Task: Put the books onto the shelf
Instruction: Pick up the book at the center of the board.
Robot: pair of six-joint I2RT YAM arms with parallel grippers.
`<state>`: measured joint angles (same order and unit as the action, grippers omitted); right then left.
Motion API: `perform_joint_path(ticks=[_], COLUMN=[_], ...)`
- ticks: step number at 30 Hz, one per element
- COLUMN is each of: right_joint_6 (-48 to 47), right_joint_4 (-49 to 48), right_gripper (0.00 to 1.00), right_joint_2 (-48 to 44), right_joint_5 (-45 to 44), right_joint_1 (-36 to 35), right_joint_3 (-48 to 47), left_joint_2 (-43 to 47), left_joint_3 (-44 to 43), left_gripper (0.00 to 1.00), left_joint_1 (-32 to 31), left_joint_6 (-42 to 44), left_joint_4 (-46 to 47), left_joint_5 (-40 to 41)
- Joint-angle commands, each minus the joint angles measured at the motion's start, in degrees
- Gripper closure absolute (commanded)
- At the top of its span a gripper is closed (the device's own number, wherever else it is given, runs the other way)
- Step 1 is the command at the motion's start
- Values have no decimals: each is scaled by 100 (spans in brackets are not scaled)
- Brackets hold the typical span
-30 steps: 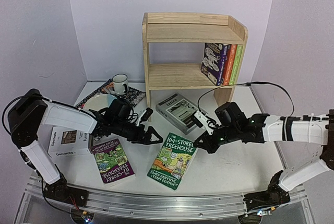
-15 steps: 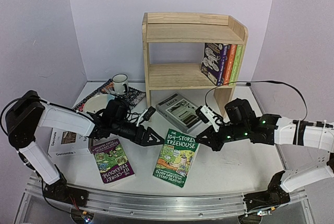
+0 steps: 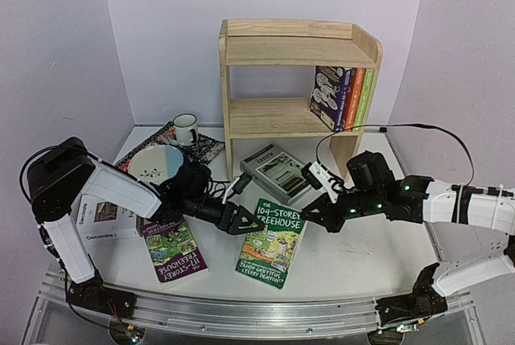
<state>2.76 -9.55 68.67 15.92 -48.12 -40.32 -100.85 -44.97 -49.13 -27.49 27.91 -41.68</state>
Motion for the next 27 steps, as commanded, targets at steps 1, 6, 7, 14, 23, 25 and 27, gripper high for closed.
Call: perform_joint_path(ticks=[1, 6, 7, 14, 23, 25, 27], right_joint_6=[-104, -123, -122, -101, 42, 127, 211], right_joint_4=[-337, -271, -268, -267, -267, -254, -122], right_gripper=[100, 94, 93, 84, 57, 45, 35], right_joint_2=[4, 135, 167, 385, 535, 567, 623], right_joint_5=[129, -356, -439, -746, -991, -1084, -1269], right_joint_1=[28, 23, 22, 22, 22, 24, 21], right_joint_3=[-174, -196, -192, -228, -381, -441, -548], left_joint_2=[-87, 118, 196, 705, 1147, 1245, 1375], left_joint_3=[-154, -138, -117, 83, 276, 305, 337], left_gripper=[12, 31, 35, 75, 95, 98, 100], left_joint_1=[-70, -70, -73, -70, -69, -71, -67], left_joint_6=[-41, -63, -60, -128, -384, -496, -660], left_joint_4=[628, 691, 711, 793, 784, 783, 772], left_joint_5=[-132, -267, -303, -371, -42, -15, 2])
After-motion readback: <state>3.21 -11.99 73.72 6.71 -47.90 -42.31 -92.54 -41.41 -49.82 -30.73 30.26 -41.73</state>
